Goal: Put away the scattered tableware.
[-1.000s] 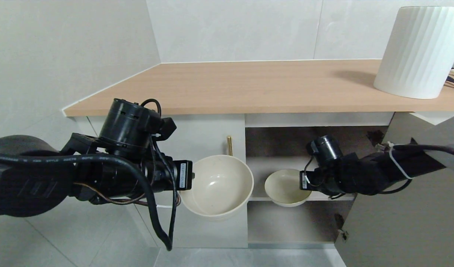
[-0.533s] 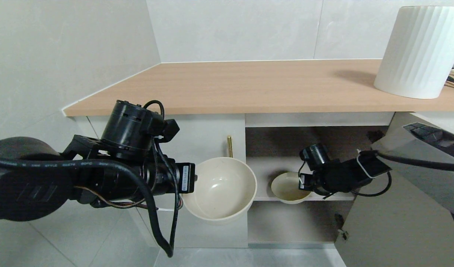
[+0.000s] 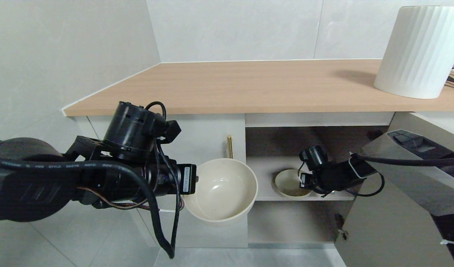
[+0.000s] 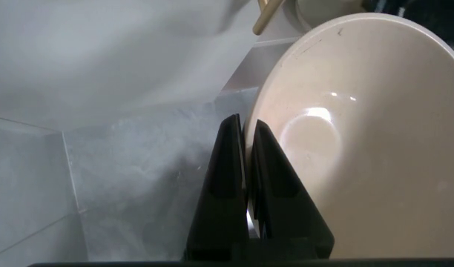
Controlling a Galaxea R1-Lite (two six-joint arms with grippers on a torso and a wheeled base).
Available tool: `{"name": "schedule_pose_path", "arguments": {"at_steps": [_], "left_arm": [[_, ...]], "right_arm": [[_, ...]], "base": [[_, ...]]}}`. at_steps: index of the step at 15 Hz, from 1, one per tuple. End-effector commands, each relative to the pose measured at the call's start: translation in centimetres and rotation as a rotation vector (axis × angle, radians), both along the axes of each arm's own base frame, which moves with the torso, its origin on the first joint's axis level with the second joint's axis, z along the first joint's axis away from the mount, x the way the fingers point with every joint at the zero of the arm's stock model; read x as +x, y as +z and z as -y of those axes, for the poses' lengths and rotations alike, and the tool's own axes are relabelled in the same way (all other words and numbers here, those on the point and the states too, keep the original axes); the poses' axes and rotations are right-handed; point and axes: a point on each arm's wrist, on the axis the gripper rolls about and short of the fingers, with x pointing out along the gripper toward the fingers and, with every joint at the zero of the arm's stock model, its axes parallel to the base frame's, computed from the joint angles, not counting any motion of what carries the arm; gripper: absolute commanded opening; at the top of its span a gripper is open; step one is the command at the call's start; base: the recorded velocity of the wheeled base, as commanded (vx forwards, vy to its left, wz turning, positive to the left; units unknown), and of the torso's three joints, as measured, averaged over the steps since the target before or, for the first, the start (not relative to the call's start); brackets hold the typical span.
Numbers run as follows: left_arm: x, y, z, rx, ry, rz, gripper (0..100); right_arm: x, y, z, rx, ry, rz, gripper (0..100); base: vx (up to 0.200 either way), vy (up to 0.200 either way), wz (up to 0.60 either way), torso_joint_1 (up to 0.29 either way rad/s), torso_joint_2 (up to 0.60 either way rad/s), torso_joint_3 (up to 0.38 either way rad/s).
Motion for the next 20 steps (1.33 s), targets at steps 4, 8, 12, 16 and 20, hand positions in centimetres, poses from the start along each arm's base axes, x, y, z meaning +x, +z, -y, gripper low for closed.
{"name": "schedule_pose_path", "arguments": {"at_steps": [4, 8, 12, 16, 20], "left_arm": [[0.2, -0.4, 0.1, 0.007, 0.001, -0.011, 0], [0.2, -0.4, 0.1, 0.007, 0.001, -0.011, 0], [0.2, -0.3, 0.1, 0.006, 0.001, -0.01, 0], [0.2, -0.3, 0.1, 0.006, 0.001, -0.01, 0], [0.2, -0.5, 0.1, 0.009, 0.001, -0.015, 0]], "right_arm": [[1.0, -0.2, 0.0, 0.007, -0.022, 0.026, 0], [1.5, -0.2, 0.0, 0.004, -0.042, 0.043, 0], [1.9, -0.3, -0.1, 0.004, -0.042, 0.05, 0], [2.0, -0.2, -0.1, 0.006, -0.044, 0.056, 100], [1.8, 0.6, 0.0, 0.018, -0.054, 0.074, 100]], "base": [[0.0, 0.0, 0.0, 0.0, 0.0, 0.0], [0.0, 0.0, 0.0, 0.0, 0.0, 0.0], [0.0, 0.0, 0.0, 0.0, 0.0, 0.0], [0.0, 0.0, 0.0, 0.0, 0.0, 0.0], [0.0, 0.0, 0.0, 0.0, 0.0, 0.0]]}}
